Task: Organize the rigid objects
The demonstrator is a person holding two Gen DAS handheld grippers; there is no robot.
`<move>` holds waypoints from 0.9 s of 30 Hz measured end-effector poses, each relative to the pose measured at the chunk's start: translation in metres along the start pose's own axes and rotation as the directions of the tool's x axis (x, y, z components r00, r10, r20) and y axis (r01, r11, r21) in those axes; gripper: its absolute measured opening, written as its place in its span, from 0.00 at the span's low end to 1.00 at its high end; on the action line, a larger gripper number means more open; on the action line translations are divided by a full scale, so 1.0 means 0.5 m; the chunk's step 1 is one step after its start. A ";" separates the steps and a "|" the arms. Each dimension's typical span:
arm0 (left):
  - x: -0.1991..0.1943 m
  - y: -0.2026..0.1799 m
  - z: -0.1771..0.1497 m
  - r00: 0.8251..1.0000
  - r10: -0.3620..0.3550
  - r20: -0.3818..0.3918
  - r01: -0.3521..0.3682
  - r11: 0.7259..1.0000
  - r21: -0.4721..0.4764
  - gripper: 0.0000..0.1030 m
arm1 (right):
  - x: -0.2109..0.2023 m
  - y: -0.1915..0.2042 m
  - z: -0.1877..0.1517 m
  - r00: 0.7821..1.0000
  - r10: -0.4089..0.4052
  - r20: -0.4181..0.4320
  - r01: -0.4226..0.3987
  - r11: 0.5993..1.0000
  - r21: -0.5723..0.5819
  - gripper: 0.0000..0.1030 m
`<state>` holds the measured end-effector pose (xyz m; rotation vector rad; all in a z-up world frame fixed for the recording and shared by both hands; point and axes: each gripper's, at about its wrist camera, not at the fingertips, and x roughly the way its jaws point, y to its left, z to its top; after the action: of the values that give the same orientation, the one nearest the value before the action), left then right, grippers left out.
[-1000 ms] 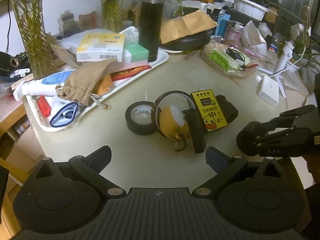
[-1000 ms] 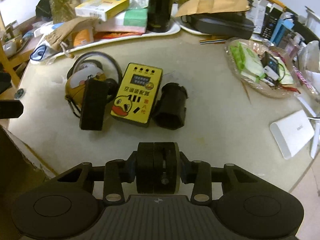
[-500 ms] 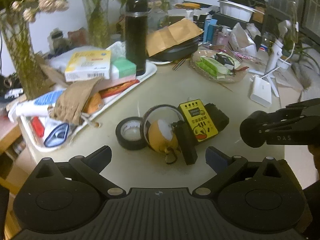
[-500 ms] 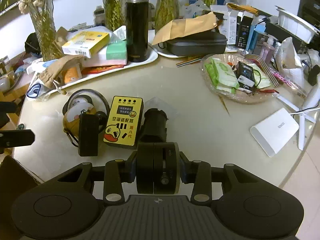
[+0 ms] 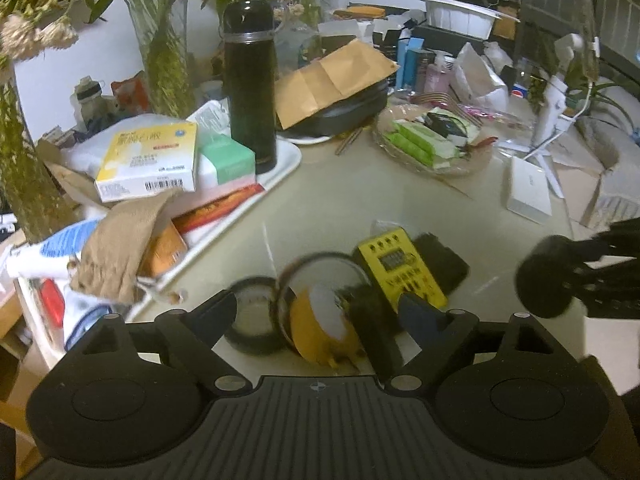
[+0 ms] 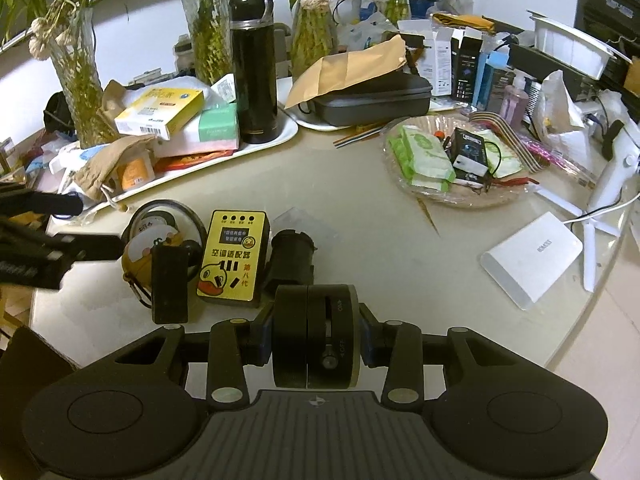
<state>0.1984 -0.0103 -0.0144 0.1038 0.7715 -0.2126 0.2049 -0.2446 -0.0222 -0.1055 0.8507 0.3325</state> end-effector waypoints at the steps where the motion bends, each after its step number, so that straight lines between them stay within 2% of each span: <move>1: 0.007 0.003 0.004 1.000 0.002 0.002 -0.002 1.000 0.007 0.86 | -0.001 -0.001 0.000 1.000 0.002 0.002 -0.002 1.000 0.003 0.42; 7: 0.051 0.026 0.023 0.999 -0.047 -0.022 0.047 0.999 0.025 0.81 | -0.005 -0.009 0.002 1.000 0.014 0.008 -0.014 1.000 0.018 0.42; 10: 0.081 0.038 0.030 0.996 -0.067 -0.053 0.069 0.997 0.033 0.76 | -0.006 -0.010 0.001 1.000 0.015 0.008 -0.015 1.000 0.021 0.42; 11: 0.092 0.042 0.032 0.995 -0.078 -0.068 0.080 0.996 0.036 0.71 | -0.006 -0.012 0.001 1.000 0.015 0.008 -0.015 1.000 0.024 0.42; 14: 0.117 0.055 0.035 0.987 -0.122 -0.104 0.126 0.991 0.036 0.67 | -0.005 -0.016 0.000 1.000 0.019 0.006 -0.019 0.999 0.033 0.42; 15: 0.125 0.061 0.036 0.983 -0.139 -0.118 0.144 0.989 0.031 0.61 | -0.004 -0.018 0.000 1.000 0.019 0.004 -0.019 0.999 0.037 0.42; 17: 0.140 0.074 0.040 0.977 -0.160 -0.142 0.163 0.987 0.009 0.58 | -0.003 -0.020 -0.001 1.000 0.019 0.003 -0.019 0.999 0.039 0.42; 19: 0.151 0.090 0.043 0.967 -0.202 -0.157 0.200 0.979 -0.029 0.50 | -0.003 -0.021 0.000 1.000 0.020 0.003 -0.020 0.999 0.042 0.42; 23: 0.157 0.112 0.045 0.945 -0.281 -0.165 0.267 0.958 -0.102 0.29 | -0.002 -0.024 0.000 1.000 0.027 0.003 -0.027 0.998 0.054 0.42; 27: 0.143 0.113 0.042 0.949 -0.272 -0.159 0.259 0.961 -0.098 0.21 | -0.006 -0.026 0.001 0.999 0.029 0.014 -0.030 0.998 0.064 0.42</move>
<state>0.2757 0.0299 -0.0487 -0.0561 0.9640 -0.4341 0.2077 -0.2575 -0.0200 -0.0317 0.8502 0.3329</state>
